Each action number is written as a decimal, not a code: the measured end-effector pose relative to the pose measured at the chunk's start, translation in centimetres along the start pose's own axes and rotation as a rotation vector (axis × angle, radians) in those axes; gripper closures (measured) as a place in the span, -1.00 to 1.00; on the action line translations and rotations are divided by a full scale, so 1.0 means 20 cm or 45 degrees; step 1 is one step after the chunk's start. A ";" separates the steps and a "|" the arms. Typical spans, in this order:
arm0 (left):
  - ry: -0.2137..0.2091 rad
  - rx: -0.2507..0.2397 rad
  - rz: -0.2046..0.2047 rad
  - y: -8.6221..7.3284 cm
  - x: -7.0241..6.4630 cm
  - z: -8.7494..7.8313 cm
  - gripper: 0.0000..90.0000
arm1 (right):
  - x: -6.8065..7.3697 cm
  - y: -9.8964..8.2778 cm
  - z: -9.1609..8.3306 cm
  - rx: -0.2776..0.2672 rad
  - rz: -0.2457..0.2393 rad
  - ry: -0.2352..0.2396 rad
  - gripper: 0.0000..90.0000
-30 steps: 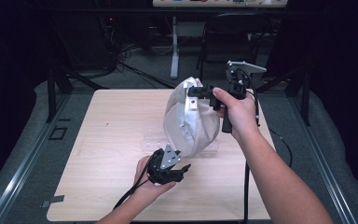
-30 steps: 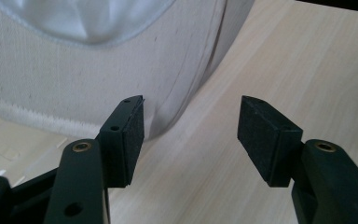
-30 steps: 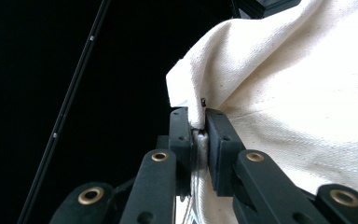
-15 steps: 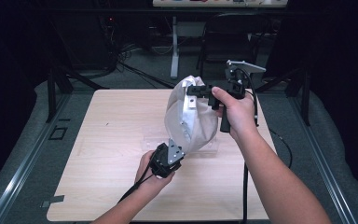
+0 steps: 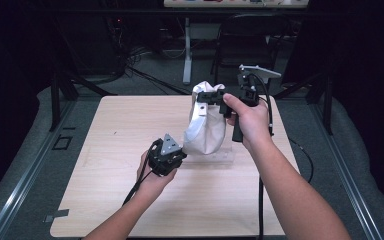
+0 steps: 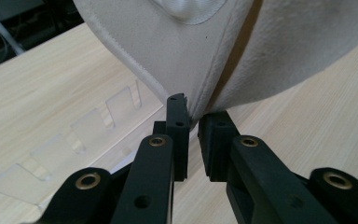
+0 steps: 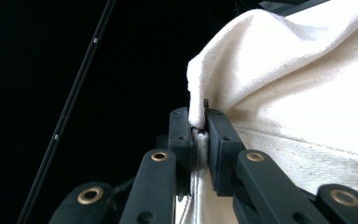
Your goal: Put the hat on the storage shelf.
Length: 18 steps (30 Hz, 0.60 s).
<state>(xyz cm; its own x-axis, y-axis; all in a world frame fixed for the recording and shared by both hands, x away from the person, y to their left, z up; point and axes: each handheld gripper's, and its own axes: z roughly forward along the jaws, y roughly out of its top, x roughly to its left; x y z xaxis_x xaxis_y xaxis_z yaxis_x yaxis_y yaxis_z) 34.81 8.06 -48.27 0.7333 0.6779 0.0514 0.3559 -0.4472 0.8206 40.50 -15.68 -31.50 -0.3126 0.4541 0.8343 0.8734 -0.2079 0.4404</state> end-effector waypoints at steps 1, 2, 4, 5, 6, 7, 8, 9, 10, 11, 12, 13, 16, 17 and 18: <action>-0.008 0.000 -0.011 0.00 0.00 0.01 0.85 | 0.00 0.00 0.01 0.000 0.002 0.002 0.82; -0.007 0.000 -0.013 -0.01 0.00 0.02 0.85 | -0.01 -0.01 0.02 0.006 0.003 0.003 0.82; -0.021 -0.011 -0.043 -0.02 -0.01 0.04 0.86 | -0.03 -0.01 0.03 0.017 0.008 -0.004 0.82; -0.025 -0.012 -0.062 -0.03 -0.02 0.04 0.86 | -0.04 -0.02 0.03 0.021 0.009 -0.010 0.82; -0.026 -0.020 -0.079 -0.04 -0.02 0.05 0.86 | -0.05 -0.02 0.04 0.024 0.005 -0.016 0.82; -0.021 -0.021 -0.091 -0.05 -0.03 0.07 0.86 | -0.06 -0.02 0.04 0.023 0.010 -0.020 0.82; -0.019 -0.028 -0.094 -0.05 -0.04 0.07 0.86 | -0.07 -0.03 0.04 0.032 0.015 -0.026 0.82; -0.020 -0.031 -0.101 -0.06 -0.04 0.08 0.86 | -0.08 -0.03 0.04 0.040 0.013 -0.030 0.82; -0.019 -0.039 -0.114 -0.07 -0.04 0.09 0.86 | -0.09 -0.03 0.04 0.043 0.015 -0.032 0.82; -0.014 -0.048 -0.122 -0.07 -0.04 0.10 0.86 | -0.10 -0.03 0.04 0.044 0.022 -0.031 0.82; -0.015 -0.050 -0.127 -0.08 -0.04 0.10 0.86 | -0.11 -0.04 0.04 0.046 0.024 -0.034 0.82; -0.011 -0.046 -0.131 -0.08 -0.05 0.11 0.86 | -0.12 -0.04 0.04 0.051 0.022 -0.032 0.82; -0.007 -0.060 -0.154 -0.09 -0.05 0.13 0.86 | -0.15 -0.04 0.04 0.056 0.034 -0.039 0.82; -0.006 -0.061 -0.159 -0.09 -0.05 0.13 0.86 | -0.16 -0.05 0.05 0.053 0.042 -0.036 0.82; -0.007 -0.062 -0.163 -0.09 -0.05 0.13 0.87 | -0.17 -0.05 0.04 0.059 0.043 -0.037 0.82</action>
<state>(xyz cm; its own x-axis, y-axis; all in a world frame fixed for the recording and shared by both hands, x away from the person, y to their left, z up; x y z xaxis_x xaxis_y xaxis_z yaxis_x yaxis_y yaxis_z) 34.91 6.67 -51.25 0.6870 0.7243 -0.0586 0.4184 -0.3283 0.8469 41.06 -16.22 -34.98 -0.2720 0.4726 0.8382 0.8998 -0.1839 0.3956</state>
